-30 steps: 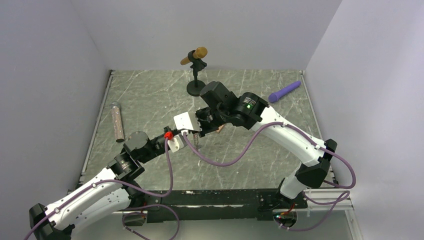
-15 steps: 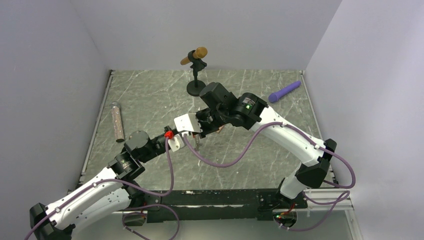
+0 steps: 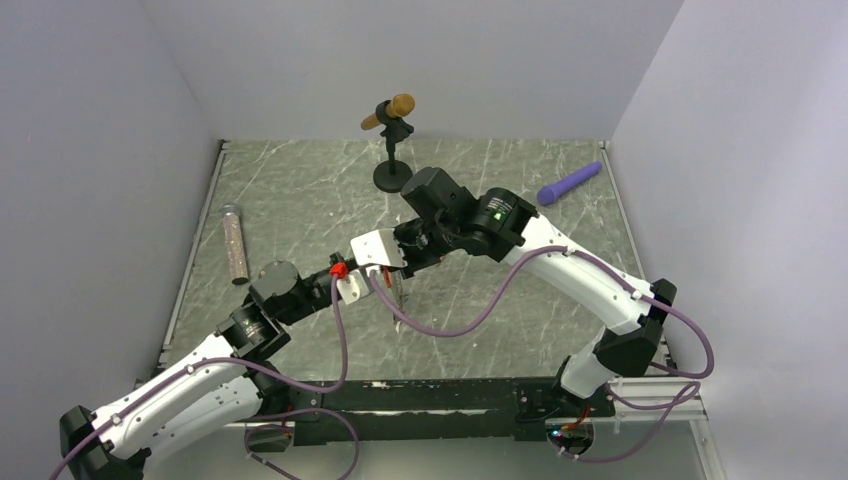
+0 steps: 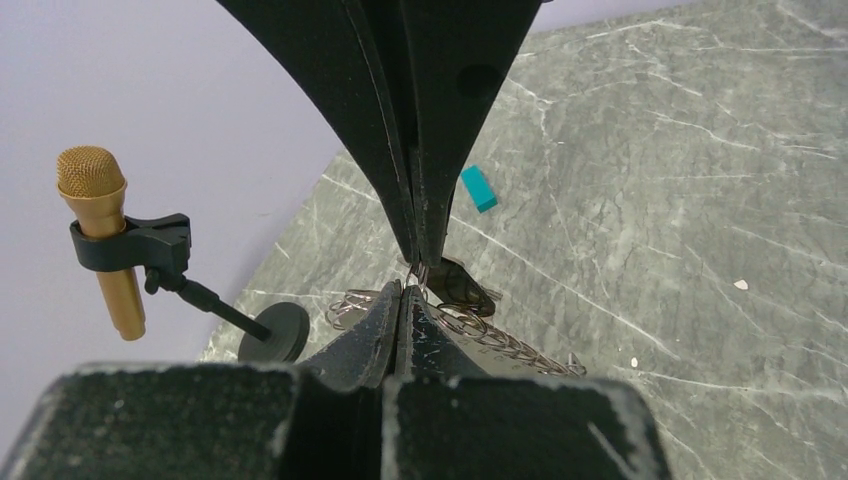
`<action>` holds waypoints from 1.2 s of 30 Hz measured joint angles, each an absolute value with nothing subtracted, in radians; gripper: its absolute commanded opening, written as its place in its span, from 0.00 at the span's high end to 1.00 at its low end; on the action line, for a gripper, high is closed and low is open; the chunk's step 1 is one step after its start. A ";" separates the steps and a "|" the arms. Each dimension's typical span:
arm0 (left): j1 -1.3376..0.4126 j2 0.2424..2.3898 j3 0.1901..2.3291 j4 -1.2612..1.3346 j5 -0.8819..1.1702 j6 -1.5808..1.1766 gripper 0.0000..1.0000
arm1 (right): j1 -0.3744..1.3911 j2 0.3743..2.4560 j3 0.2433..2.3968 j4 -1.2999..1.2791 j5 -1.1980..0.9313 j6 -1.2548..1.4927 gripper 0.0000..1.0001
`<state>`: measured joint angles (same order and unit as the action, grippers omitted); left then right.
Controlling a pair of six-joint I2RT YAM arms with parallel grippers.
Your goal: Put the keys on the keyring
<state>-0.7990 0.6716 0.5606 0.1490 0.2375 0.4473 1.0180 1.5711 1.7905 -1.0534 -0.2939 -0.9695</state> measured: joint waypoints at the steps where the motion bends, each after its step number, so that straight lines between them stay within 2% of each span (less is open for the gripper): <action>1: -0.798 0.672 0.561 0.149 0.239 0.447 1.00 | 1.018 1.570 1.789 -1.053 -0.294 -0.970 1.00; 36: -0.744 0.671 0.561 0.190 0.297 0.349 1.00 | 0.995 1.541 1.738 -1.023 -0.291 -0.977 1.00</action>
